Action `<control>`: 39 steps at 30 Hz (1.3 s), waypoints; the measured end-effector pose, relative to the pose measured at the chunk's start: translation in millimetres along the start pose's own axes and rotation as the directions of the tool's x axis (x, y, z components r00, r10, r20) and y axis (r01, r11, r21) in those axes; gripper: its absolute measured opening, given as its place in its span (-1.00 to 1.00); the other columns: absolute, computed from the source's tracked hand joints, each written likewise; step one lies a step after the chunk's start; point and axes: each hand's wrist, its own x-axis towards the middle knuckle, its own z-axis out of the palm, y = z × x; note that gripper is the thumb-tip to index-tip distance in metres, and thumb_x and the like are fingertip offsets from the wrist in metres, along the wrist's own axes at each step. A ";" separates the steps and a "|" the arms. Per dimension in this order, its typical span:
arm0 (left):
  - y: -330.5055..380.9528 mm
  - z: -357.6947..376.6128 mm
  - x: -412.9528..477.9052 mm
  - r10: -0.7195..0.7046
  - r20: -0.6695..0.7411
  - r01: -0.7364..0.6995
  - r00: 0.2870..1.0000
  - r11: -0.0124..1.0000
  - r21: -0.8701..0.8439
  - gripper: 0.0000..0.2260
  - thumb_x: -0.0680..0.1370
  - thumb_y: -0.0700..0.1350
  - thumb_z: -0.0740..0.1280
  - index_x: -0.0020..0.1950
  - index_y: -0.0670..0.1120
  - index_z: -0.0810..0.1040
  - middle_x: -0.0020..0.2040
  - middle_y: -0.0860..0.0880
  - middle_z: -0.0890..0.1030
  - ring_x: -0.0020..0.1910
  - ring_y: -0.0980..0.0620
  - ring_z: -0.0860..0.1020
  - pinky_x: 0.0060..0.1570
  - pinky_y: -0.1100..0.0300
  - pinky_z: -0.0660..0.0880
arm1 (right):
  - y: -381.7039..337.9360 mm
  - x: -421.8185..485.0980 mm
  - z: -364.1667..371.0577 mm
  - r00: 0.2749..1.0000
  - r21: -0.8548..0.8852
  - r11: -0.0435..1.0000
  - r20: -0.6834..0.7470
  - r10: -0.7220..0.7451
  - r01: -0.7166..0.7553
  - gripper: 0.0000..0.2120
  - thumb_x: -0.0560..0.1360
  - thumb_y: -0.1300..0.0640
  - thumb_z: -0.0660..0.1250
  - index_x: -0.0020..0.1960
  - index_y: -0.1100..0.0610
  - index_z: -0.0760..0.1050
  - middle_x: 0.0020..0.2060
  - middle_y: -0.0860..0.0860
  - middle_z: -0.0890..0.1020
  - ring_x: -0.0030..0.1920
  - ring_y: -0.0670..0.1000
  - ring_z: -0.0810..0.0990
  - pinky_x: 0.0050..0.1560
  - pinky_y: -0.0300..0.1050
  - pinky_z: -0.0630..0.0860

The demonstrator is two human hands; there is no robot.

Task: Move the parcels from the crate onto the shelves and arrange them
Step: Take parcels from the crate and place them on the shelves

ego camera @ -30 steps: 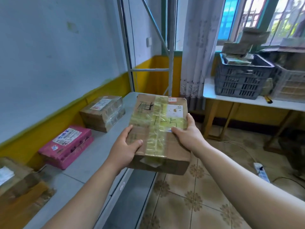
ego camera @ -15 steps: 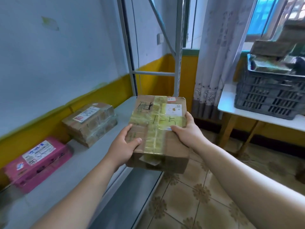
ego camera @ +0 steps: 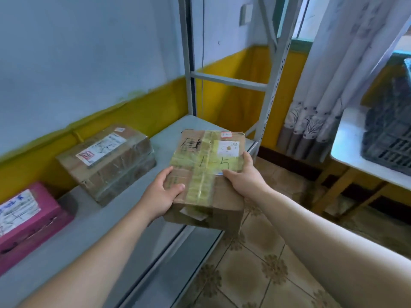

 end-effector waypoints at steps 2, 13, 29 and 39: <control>-0.4 1.7 21.1 -0.012 -0.001 0.012 1.000 1.000 0.015 -0.45 0.58 -0.02 0.34 0.53 0.11 0.22 0.46 0.05 0.34 0.24 0.13 0.36 0.20 0.20 0.34 | -4.2 25.8 3.8 1.000 -0.012 1.000 0.013 -0.005 0.005 -0.27 0.58 0.05 0.36 0.58 -0.10 0.00 0.36 -0.05 0.49 0.05 -0.05 0.47 0.07 -0.13 0.46; -6.6 32.6 104.9 -0.108 -0.090 0.110 0.990 0.994 0.014 -0.43 0.58 -0.06 0.34 0.54 0.03 0.19 0.43 0.00 0.39 0.18 0.15 0.39 0.17 0.30 0.31 | -6.5 157.2 13.0 0.974 -0.290 0.954 0.226 -0.014 0.081 -0.26 0.60 -0.05 0.29 0.60 -0.11 -0.10 0.41 0.03 0.44 0.17 0.07 0.53 0.05 -0.06 0.51; -43.6 58.4 141.0 -0.292 -0.555 0.437 0.779 0.887 0.147 -0.44 0.61 0.16 0.03 0.51 -0.14 0.30 0.51 -0.15 0.31 0.50 -0.11 0.25 0.47 0.01 0.17 | -23.7 286.8 0.0 0.572 -0.540 0.190 0.774 -0.271 0.820 -0.30 0.54 -0.42 -0.01 0.60 -0.21 -0.07 0.62 -0.07 -0.08 0.60 0.03 -0.17 0.56 0.06 -0.23; -89.2 85.2 120.5 -0.468 -0.526 0.700 0.710 0.552 0.454 -0.34 0.55 0.37 -0.05 0.59 0.16 -0.11 0.60 0.05 -0.19 0.57 -0.05 -0.22 0.48 -0.21 -0.18 | -47.7 297.3 58.7 0.751 -0.667 0.347 0.606 -0.263 0.660 -0.28 0.55 -0.40 -0.06 0.62 -0.12 -0.04 0.62 0.02 -0.08 0.60 0.17 -0.16 0.55 0.20 -0.22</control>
